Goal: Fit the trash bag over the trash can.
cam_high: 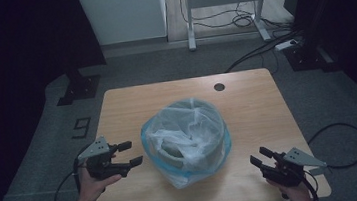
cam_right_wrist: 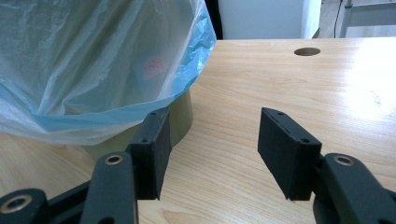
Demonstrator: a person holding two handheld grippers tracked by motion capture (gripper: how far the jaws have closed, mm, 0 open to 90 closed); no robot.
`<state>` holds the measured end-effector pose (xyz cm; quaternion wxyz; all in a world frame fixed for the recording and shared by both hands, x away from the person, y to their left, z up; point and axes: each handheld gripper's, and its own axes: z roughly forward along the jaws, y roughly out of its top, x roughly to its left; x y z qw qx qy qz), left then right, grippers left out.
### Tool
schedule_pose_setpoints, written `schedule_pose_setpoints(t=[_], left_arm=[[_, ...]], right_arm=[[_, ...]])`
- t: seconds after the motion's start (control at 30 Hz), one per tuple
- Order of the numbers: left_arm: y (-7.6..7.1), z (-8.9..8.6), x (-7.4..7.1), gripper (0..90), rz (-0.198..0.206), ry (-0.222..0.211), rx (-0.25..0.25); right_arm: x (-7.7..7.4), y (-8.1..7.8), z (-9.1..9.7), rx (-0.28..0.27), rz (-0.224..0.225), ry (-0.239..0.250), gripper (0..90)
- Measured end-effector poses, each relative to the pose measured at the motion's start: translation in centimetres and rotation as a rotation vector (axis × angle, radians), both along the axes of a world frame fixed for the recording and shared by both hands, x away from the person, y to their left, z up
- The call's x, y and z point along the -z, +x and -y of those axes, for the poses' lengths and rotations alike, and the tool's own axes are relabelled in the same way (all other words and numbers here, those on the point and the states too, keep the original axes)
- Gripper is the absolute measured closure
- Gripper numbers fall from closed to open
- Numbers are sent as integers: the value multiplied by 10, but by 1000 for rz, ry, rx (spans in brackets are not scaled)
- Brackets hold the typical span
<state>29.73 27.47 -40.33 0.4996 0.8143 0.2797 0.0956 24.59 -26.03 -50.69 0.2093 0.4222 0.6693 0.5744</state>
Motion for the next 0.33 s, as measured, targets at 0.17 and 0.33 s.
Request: schedule_pose_setpoints(t=[0.17, 0.33], left_arm=[[-3, -8, 7, 273, -17, 2, -19], [-2, -9, 7, 273, -21, 4, -28]], right_arm=[[1, 0, 0, -1, -2, -1, 434], [1, 1, -1, -4, -1, 0, 432]])
